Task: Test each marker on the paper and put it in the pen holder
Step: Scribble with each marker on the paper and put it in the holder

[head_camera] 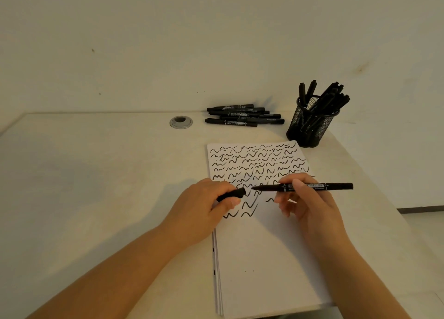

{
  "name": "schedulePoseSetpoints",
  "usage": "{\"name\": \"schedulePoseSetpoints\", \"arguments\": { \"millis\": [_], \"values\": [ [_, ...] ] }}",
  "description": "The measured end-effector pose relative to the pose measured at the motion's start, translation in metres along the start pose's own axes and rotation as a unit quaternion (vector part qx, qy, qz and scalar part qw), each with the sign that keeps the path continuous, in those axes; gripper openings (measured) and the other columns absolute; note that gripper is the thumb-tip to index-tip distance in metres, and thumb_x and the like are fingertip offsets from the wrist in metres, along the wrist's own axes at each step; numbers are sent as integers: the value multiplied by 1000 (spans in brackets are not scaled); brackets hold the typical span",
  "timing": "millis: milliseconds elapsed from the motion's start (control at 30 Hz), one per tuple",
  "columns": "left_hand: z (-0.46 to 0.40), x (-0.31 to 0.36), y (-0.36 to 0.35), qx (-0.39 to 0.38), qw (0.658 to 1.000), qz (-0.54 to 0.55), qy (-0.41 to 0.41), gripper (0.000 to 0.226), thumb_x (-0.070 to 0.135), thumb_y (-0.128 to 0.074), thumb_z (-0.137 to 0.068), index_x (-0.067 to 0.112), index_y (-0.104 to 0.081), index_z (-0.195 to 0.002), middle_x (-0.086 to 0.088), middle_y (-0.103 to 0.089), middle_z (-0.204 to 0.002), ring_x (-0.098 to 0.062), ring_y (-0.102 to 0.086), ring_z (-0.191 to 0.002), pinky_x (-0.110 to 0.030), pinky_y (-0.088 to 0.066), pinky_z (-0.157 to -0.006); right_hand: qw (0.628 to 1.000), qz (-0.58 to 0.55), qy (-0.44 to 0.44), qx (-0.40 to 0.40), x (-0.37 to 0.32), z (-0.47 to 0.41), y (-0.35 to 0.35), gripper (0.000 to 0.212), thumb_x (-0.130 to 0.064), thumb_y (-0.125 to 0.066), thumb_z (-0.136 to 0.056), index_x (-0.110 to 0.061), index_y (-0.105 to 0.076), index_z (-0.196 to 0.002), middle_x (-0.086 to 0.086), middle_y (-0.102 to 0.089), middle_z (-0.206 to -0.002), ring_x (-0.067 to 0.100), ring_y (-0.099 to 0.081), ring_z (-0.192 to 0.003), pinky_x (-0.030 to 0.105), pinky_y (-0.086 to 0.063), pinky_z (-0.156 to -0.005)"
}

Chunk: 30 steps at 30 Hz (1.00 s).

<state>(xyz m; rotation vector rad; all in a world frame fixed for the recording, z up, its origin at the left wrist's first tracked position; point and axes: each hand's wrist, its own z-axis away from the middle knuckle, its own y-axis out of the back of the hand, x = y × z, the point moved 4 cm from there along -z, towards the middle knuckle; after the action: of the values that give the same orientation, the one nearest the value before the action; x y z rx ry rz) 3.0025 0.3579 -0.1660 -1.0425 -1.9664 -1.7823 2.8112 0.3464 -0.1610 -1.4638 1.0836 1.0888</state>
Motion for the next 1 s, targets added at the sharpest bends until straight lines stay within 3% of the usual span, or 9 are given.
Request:
{"name": "schedulePoseSetpoints", "arguments": {
  "millis": [133,267,367,467,567,733,833,1000],
  "values": [
    [0,4,2,3,1000,0,-22,13,33,-51,-91,28,-62,-94,19,-52,-69,-1,-45,-78,-15,-34,-63,1000,9,-11,-15,0,-1,-4,22,-22,-48,-79,-23,-68,-67,7,-62,-57,15,-54,-54,21,-40,-47],
    [0,7,0,-5,999,-2,-34,12,33,-52,-90,29,-63,-93,22,-51,-68,2,-44,-79,-10,-33,-63,999,39,-5,-18,1,1,-5,30,-8,-48,-88,-24,-64,-68,8,-65,-58,14,-55,-53,20,-41,-47],
    [1,9,-1,-16,999,-7,-45,12,33,-53,-90,28,-63,-95,21,-52,-71,3,-44,-77,-10,-32,-63,998,52,-7,-33,0,3,-8,9,-13,-54,-83,-16,-57,-75,11,-68,-62,16,-58,-54,20,-43,-47],
    [2,13,-3,-21,998,-10,-60,22,39,-47,-90,26,-63,-97,16,-55,-76,-2,-44,-75,-15,-33,-63,995,82,8,-61,1,5,-11,11,-7,-55,-88,-11,-55,-78,12,-70,-66,15,-61,-57,20,-45,-48],
    [4,18,-5,-20,997,-9,-69,30,43,-39,-88,25,-62,-94,16,-52,-73,-4,-44,-75,-16,-33,-63,993,93,20,-73,0,7,-14,9,-19,-61,-75,-10,-61,-78,8,-68,-63,11,-60,-57,19,-44,-48],
    [4,21,-4,-2,998,19,-60,29,39,-40,-88,21,-62,-89,8,-53,-70,-9,-44,-74,-18,-32,-60,995,63,28,-74,-2,7,-13,9,-19,-63,-70,-11,-64,-75,4,-61,-58,6,-55,-50,17,-41,-46],
    [4,21,-5,-6,998,33,-52,28,39,-41,-87,20,-62,-87,2,-55,-71,-10,-45,-72,-20,-33,-60,994,54,34,-86,-1,7,-14,10,-17,-62,-71,-9,-63,-77,5,-61,-57,12,-52,-50,20,-42,-47],
    [5,17,-7,-46,995,86,-20,18,38,-42,-84,34,-58,-77,11,-48,-63,-2,-46,-64,-14,-32,-55,991,66,40,-110,1,7,-15,5,-11,-66,-74,-11,-62,-77,3,-62,-59,9,-55,-53,18,-43,-51]
  ]
}}
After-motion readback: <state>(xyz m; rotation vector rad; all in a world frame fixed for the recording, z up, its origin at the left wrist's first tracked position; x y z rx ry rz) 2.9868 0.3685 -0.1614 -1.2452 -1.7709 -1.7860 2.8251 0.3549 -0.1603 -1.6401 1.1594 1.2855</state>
